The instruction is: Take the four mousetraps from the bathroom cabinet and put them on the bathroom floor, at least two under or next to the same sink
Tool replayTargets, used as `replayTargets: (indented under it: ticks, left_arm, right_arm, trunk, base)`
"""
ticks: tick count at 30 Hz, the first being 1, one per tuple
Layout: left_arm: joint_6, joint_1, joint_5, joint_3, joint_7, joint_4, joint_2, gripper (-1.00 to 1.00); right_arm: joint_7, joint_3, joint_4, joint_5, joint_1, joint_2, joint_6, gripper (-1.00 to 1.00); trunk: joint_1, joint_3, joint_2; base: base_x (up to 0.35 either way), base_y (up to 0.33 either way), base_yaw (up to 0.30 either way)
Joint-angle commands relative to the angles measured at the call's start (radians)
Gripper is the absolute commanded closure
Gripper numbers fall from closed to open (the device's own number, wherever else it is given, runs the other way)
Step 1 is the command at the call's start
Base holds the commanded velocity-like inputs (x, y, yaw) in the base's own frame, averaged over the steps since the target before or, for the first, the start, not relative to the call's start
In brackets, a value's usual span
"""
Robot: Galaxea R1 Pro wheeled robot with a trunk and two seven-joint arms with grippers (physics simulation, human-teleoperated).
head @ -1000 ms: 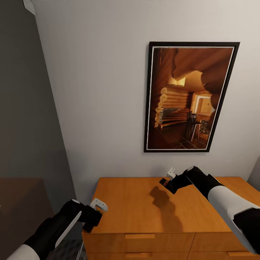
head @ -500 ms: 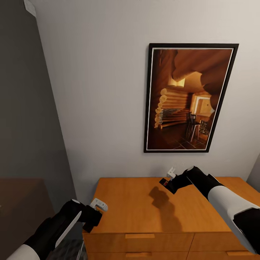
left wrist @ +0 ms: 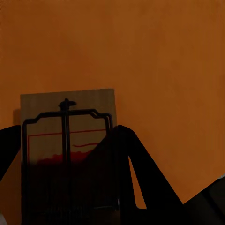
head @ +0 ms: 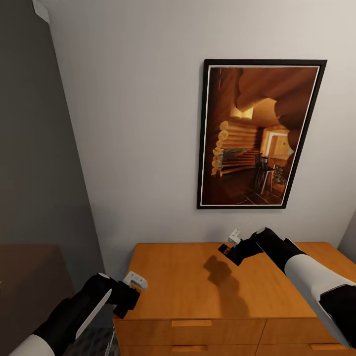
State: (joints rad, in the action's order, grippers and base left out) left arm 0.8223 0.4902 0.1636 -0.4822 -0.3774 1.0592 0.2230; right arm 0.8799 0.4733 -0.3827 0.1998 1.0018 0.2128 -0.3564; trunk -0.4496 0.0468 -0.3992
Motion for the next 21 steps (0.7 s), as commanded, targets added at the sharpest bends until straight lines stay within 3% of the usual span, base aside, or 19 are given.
replayTargets:
  ticks: [1,7,16,21]
  left_arm:
    - [0.005,0.001,0.007,-0.003,0.005,0.001,0.001,1.0]
    - [0.005,0.001,0.007,-0.003,0.005,0.001,0.001,1.0]
    - [0.005,0.001,0.007,-0.004,0.005,0.001,0.001,1.0]
    - [0.005,0.001,0.005,-0.003,0.005,0.001,-0.002,1.0]
  right_arm:
    - [0.008,-0.001,-0.002,0.004,0.0,0.0,-0.007,1.0]
    - [0.008,-0.001,-0.002,0.004,0.0,0.0,-0.007,1.0]
    - [0.008,-0.001,-0.002,0.004,0.0,0.0,-0.007,1.0]
    - [0.008,-0.001,-0.002,0.003,0.0,0.0,-0.007,1.0]
  trunk:
    - [0.0,-0.001,-0.001]
    - [0.0,-0.001,-0.001]
    - [0.0,-0.001,-0.001]
    - [0.0,-0.001,-0.001]
  base:
    - [0.0,0.0,0.0]
    - [-0.066,0.0,0.0]
    - [-0.268,0.0,0.0]
    - [-0.085,0.0,0.0]
